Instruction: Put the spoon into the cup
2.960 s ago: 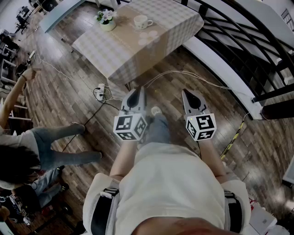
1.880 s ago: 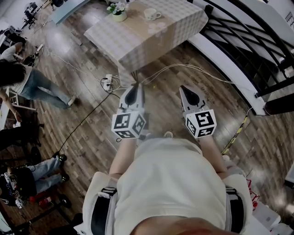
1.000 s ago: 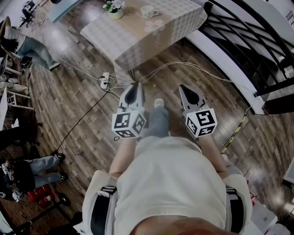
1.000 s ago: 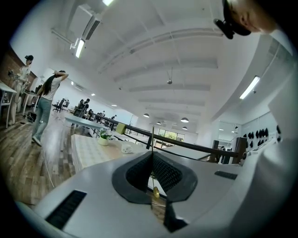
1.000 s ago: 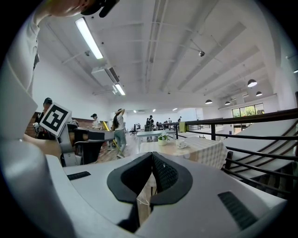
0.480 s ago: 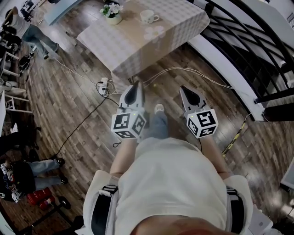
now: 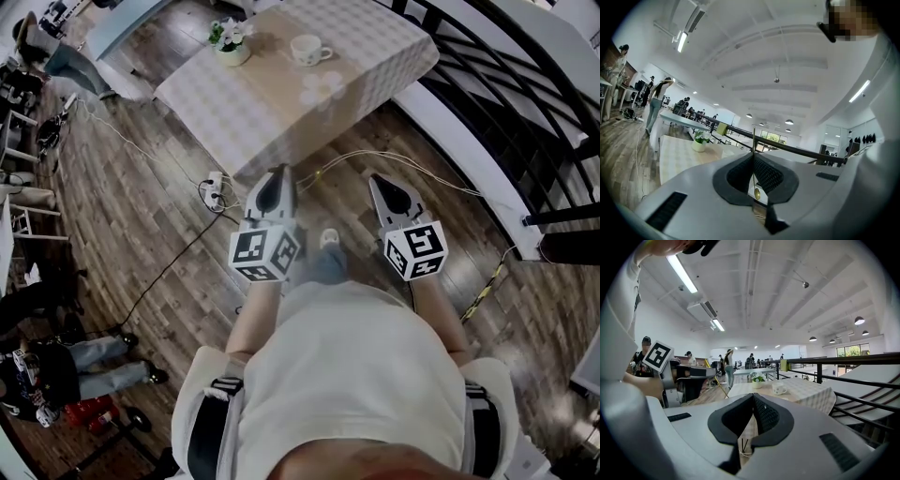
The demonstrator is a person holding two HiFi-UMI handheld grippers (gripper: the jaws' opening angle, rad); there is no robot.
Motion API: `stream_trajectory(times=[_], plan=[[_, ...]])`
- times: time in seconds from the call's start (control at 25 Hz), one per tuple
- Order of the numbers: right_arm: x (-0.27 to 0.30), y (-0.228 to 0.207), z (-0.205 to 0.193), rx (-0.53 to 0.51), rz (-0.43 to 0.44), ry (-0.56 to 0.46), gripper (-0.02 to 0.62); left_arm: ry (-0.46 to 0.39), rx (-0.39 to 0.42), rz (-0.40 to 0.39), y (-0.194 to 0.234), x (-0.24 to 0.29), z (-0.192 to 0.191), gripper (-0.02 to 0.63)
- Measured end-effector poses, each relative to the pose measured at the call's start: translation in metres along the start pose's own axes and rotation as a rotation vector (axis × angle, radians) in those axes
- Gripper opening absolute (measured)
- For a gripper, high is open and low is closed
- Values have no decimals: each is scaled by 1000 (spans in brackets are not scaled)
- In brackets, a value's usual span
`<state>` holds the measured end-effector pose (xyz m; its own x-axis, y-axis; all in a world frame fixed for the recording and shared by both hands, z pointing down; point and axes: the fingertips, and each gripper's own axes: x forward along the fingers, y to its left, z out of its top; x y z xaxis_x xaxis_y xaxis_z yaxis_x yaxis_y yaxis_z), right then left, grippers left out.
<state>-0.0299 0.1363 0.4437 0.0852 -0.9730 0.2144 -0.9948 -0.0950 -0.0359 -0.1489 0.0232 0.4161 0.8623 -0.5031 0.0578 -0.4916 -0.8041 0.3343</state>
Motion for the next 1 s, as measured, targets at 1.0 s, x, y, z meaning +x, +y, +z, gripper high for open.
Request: stream_trajectory(times=[1.0], plan=[[129,-45,48,-29,2,2,2,-2,-24,3,75,119,43,5]])
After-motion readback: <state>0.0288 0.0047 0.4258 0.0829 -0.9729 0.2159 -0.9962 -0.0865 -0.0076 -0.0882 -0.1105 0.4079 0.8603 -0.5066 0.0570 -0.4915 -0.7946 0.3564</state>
